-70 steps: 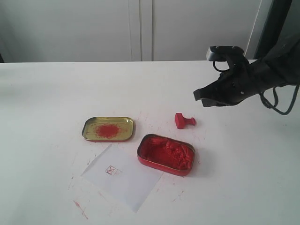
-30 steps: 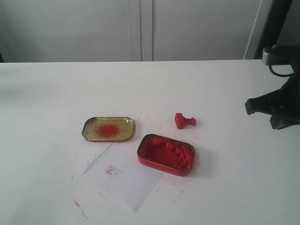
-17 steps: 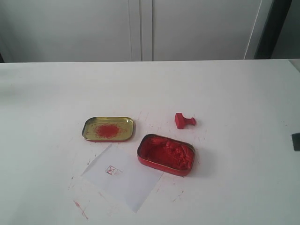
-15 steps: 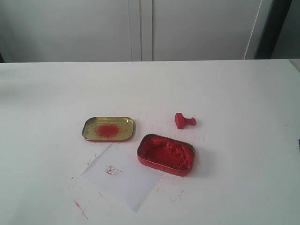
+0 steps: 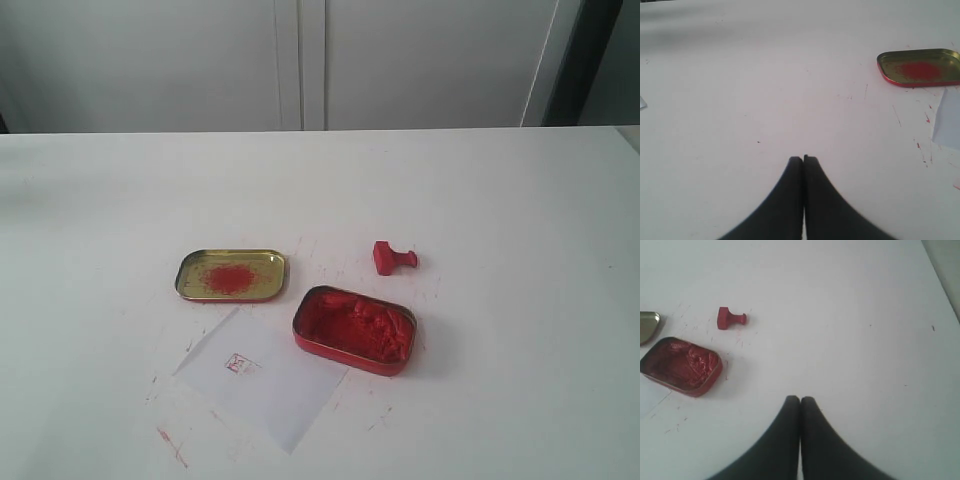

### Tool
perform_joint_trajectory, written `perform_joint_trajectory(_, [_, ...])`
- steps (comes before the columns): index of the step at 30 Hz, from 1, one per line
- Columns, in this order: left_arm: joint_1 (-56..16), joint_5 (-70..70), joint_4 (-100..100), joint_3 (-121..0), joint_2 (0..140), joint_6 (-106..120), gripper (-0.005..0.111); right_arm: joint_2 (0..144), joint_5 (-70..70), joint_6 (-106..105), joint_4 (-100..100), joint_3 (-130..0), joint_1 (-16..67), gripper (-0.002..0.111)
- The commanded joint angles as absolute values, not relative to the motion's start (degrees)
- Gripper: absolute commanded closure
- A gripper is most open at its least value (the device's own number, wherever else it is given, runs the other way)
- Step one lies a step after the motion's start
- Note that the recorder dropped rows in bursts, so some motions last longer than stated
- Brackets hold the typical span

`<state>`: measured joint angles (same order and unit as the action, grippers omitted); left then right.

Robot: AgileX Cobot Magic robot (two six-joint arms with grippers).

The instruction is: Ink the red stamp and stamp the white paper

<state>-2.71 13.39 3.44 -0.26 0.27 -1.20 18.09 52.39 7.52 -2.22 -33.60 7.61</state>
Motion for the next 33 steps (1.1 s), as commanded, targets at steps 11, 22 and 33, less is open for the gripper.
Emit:
perform_joint_trajectory(11, [-2.49, 13.33, 4.01, 0.00, 0.00, -1.28, 0.107, 12.60, 32.57, 7.76, -3.02, -22.21, 7.32, 0.108])
perform_joint_trajectory(22, [-2.49, 13.33, 4.01, 0.00, 0.00, -1.28, 0.107, 12.60, 30.41, 7.76, -3.02, -20.55, 7.32, 0.108])
perform_joint_trajectory(33, [-2.49, 13.33, 4.01, 0.00, 0.00, -1.28, 0.107, 12.60, 30.41, 7.76, -3.02, -20.55, 7.32, 0.108])
